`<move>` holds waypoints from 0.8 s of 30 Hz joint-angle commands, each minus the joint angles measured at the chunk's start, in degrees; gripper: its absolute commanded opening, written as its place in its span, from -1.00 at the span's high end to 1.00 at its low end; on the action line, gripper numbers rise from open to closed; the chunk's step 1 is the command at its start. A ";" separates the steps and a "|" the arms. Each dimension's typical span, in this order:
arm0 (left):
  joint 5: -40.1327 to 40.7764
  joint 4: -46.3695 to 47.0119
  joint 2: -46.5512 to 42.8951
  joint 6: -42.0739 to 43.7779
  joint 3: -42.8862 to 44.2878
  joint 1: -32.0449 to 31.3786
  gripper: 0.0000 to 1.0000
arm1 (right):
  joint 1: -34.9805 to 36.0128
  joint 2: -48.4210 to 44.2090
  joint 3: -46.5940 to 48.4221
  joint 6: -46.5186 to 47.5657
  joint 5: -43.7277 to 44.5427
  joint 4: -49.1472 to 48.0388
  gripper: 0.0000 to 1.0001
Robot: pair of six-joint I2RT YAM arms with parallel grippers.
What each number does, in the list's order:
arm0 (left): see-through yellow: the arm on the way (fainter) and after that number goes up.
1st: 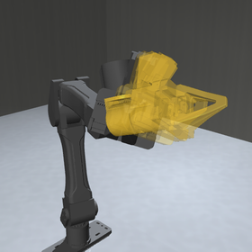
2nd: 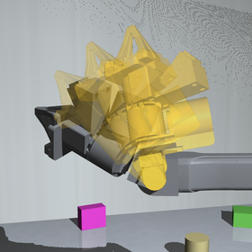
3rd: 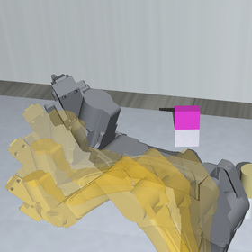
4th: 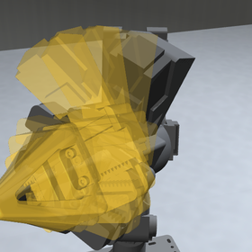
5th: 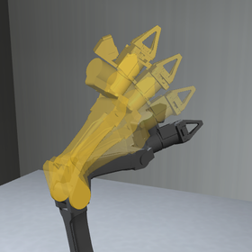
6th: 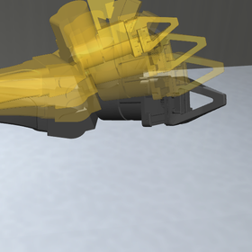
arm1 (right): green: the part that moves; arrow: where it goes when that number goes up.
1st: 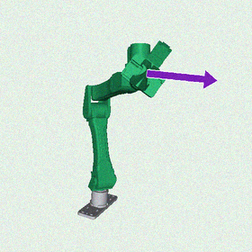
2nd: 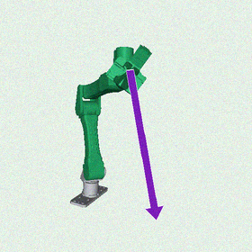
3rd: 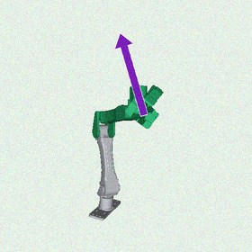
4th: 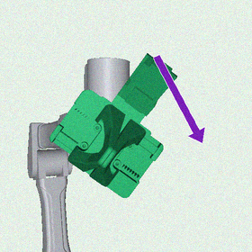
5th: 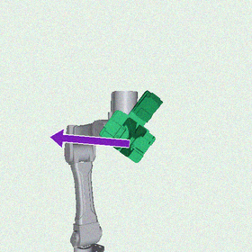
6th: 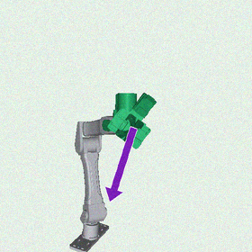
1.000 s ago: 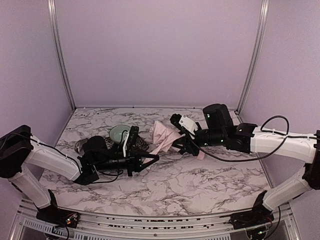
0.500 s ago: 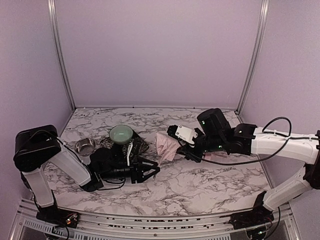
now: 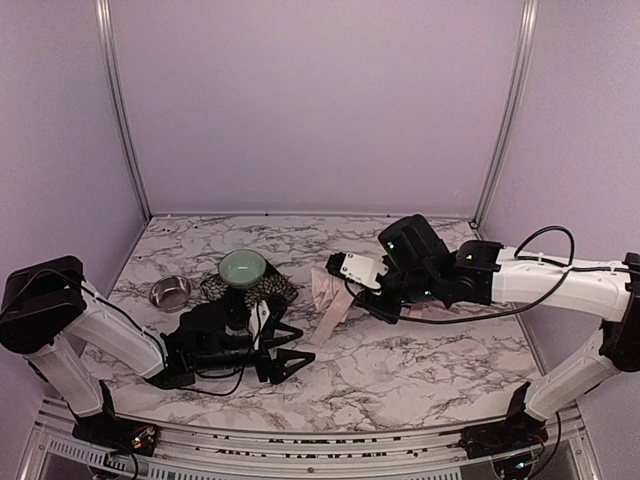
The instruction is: Put away the umbrella
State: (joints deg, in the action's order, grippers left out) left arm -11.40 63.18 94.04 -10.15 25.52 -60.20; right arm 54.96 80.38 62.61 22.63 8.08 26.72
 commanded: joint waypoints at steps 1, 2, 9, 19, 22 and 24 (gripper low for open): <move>2.08 -3.17 1.12 4.86 2.93 0.01 -0.43 | 0.55 -2.20 3.64 -0.21 -2.14 -2.95 1.00; 2.00 -3.17 1.96 5.03 3.70 0.27 -0.44 | 0.63 -2.72 3.51 -0.03 -3.17 -3.26 1.00; 0.38 -3.10 4.30 7.59 7.23 0.86 -0.45 | 0.94 -7.13 0.84 2.17 -10.49 -7.07 1.00; -11.06 -2.91 0.61 11.82 6.62 0.27 0.22 | 0.95 -9.50 -0.23 3.49 -14.94 -9.11 1.00; -12.50 -2.81 -0.96 12.42 5.59 0.18 -0.15 | 0.94 -9.71 -0.48 3.51 -14.47 -8.79 1.00; -11.98 -2.67 -2.03 12.74 4.61 0.26 -0.17 | 0.98 -9.86 -0.60 3.56 -14.36 -8.83 1.00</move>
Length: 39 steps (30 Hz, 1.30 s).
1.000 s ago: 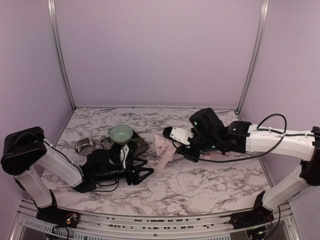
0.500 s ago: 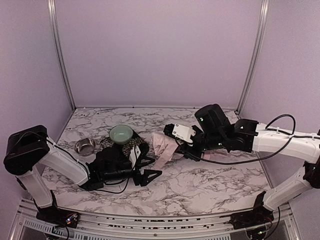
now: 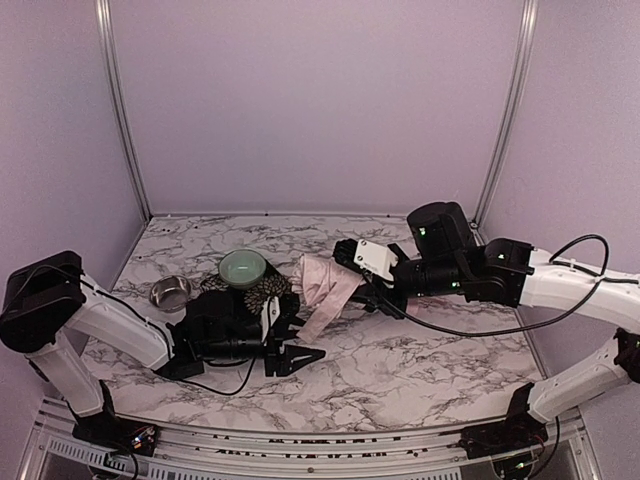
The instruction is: Put away the umbrella
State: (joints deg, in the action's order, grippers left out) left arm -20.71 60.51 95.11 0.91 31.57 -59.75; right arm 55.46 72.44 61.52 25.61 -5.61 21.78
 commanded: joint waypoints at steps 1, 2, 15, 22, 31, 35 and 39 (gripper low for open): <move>-2.17 0.06 -3.55 1.71 -1.89 -0.18 -0.16 | 0.46 -2.03 0.46 0.60 -0.78 -3.86 1.00; -1.92 0.13 -4.06 1.73 -2.25 -0.14 -0.12 | 0.44 -2.04 0.45 0.63 -0.76 -3.85 1.00; -0.76 0.30 -1.79 -0.81 -3.04 0.21 1.00 | -0.73 -4.84 2.74 -1.02 -3.96 -4.12 1.00; -4.76 3.58 2.01 -2.76 -2.34 -0.18 1.00 | -6.06 -9.51 4.04 -5.25 -13.05 -7.70 1.00; -7.16 3.82 8.68 2.84 -0.38 3.19 1.00 | -5.64 -14.08 2.59 -0.35 -45.08 -8.61 1.00; -7.82 3.48 9.62 6.16 2.24 6.75 1.00 | -2.77 -12.66 3.41 6.05 -48.70 -0.98 1.00; -8.12 1.62 7.46 10.53 4.67 11.92 1.00 | 1.39 -10.89 1.58 11.26 -48.07 4.13 1.00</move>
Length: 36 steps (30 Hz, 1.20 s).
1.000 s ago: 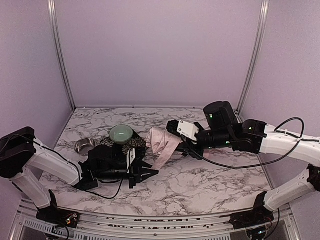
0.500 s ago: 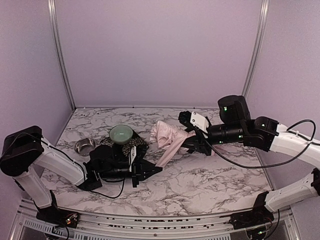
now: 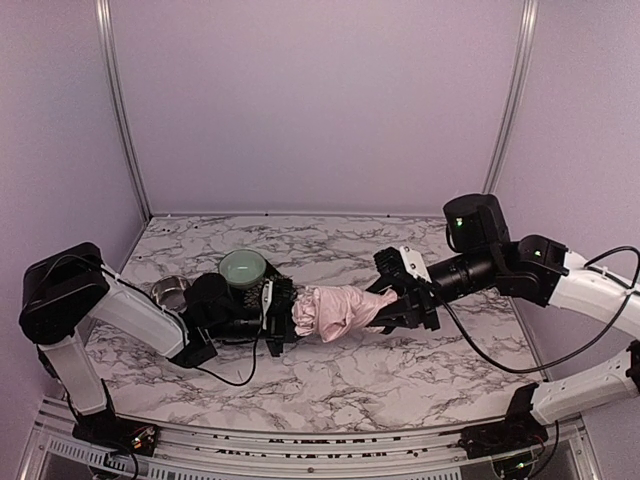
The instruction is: Put away the umbrella
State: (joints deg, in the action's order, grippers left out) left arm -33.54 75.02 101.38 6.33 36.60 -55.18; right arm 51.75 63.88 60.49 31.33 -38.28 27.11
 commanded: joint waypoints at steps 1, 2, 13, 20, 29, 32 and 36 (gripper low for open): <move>5.00 -14.93 0.24 7.97 0.59 7.97 1.00 | 6.15 -1.87 1.34 5.87 -14.90 -1.28 1.00; 5.52 -17.14 -0.65 10.23 1.56 8.25 1.00 | 7.02 -1.57 -1.04 5.45 -13.78 -2.33 1.00; 7.61 -28.35 -4.34 21.27 6.77 8.25 1.00 | 24.88 12.76 -22.29 8.68 32.92 -19.85 1.00; 8.19 -28.34 -5.27 20.96 5.68 7.69 1.00 | 27.70 26.75 -23.36 10.59 41.53 -24.02 1.00; 8.07 -29.01 -18.86 24.37 -3.03 -1.25 1.00 | 28.14 29.63 -27.86 9.60 47.21 -32.74 1.00; 7.64 -29.06 -19.64 23.25 -3.99 -4.15 1.00 | 28.99 29.82 -30.54 12.31 53.63 -40.41 1.00; 11.87 -29.06 -19.39 24.42 -4.85 -8.64 1.00 | 32.94 33.44 -33.32 18.45 61.18 -48.62 1.00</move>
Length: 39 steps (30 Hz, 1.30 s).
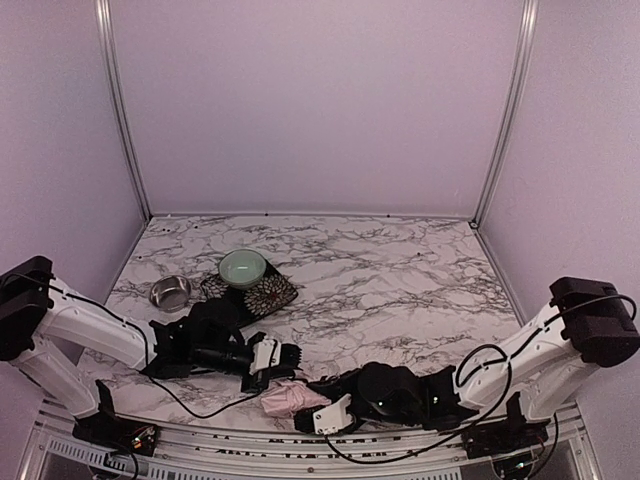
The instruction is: Put away the umbrella
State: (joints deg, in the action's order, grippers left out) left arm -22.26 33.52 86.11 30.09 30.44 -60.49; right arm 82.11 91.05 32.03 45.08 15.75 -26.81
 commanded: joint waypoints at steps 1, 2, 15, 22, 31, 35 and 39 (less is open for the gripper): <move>1.16 12.43 -4.47 0.88 0.89 -3.90 1.00 | 3.22 7.68 -4.96 5.22 8.30 4.07 1.00; 1.85 12.45 -4.91 1.01 0.37 -4.36 1.00 | 3.70 8.97 -5.32 6.51 10.08 2.50 1.00; 11.72 12.35 -8.07 6.09 -3.58 -6.31 1.00 | 6.26 23.46 -9.12 22.89 19.24 -24.82 1.00; 6.55 11.43 -6.79 6.42 -1.68 -6.31 1.00 | 5.82 22.01 -8.69 19.71 16.46 -19.30 1.00; -1.69 9.55 -7.79 5.63 -0.28 -8.84 1.00 | 1.85 18.75 -7.66 14.77 12.81 -14.98 1.00; -2.35 8.00 -6.98 8.11 1.36 -9.33 1.00 | 0.63 16.77 -6.03 11.92 8.72 -10.47 1.00; -2.58 5.89 -4.12 8.85 2.47 -9.65 1.00 | -1.16 11.04 -3.76 5.52 -0.64 -1.68 1.00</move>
State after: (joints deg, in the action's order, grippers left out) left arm -14.50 28.80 82.21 37.87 27.09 -67.37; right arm 85.12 103.98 27.81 58.87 20.47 -51.29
